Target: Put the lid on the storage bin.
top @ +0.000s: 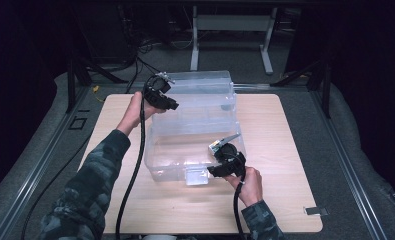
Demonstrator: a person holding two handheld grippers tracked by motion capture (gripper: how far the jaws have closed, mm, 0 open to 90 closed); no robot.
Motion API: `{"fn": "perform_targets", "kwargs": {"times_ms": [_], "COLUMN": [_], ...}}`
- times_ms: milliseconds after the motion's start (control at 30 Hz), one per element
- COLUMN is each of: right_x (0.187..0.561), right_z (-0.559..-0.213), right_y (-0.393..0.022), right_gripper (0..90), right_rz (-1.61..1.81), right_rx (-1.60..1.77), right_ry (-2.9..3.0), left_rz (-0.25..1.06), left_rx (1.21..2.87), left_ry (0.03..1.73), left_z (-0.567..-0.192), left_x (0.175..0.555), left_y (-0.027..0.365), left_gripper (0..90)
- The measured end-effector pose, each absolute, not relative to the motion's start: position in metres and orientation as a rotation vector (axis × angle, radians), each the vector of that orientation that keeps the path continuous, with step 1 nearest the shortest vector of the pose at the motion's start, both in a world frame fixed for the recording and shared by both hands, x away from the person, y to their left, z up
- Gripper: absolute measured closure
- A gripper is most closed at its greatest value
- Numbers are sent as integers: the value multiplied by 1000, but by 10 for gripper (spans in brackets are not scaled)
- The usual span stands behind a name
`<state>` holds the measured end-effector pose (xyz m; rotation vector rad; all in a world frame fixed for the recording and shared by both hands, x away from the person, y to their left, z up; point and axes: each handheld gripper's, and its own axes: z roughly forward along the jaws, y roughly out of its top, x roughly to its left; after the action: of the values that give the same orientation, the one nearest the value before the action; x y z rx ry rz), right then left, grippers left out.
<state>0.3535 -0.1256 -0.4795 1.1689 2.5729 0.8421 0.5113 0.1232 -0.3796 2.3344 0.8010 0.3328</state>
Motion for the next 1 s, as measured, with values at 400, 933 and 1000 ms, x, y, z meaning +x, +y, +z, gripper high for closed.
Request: {"fn": "perform_targets", "kwargs": {"times_ms": [400,933,1000], "right_x": [350,351,350], "right_z": [-480,-480,-480], "right_y": [-123,-122,-122], "right_gripper": [484,475,474], "right_rz": [821,814,813], "right_rx": [1166,1188,1187], "right_ry": [2541,2538,2536], "left_rz": [364,416,410], "left_rx": [2312,2312,2300], "left_ry": [769,709,702], "left_z": [-374,-370,-370], "left_x": [493,471,466], "left_y": [126,127,129], "left_gripper": [768,775,776]}}
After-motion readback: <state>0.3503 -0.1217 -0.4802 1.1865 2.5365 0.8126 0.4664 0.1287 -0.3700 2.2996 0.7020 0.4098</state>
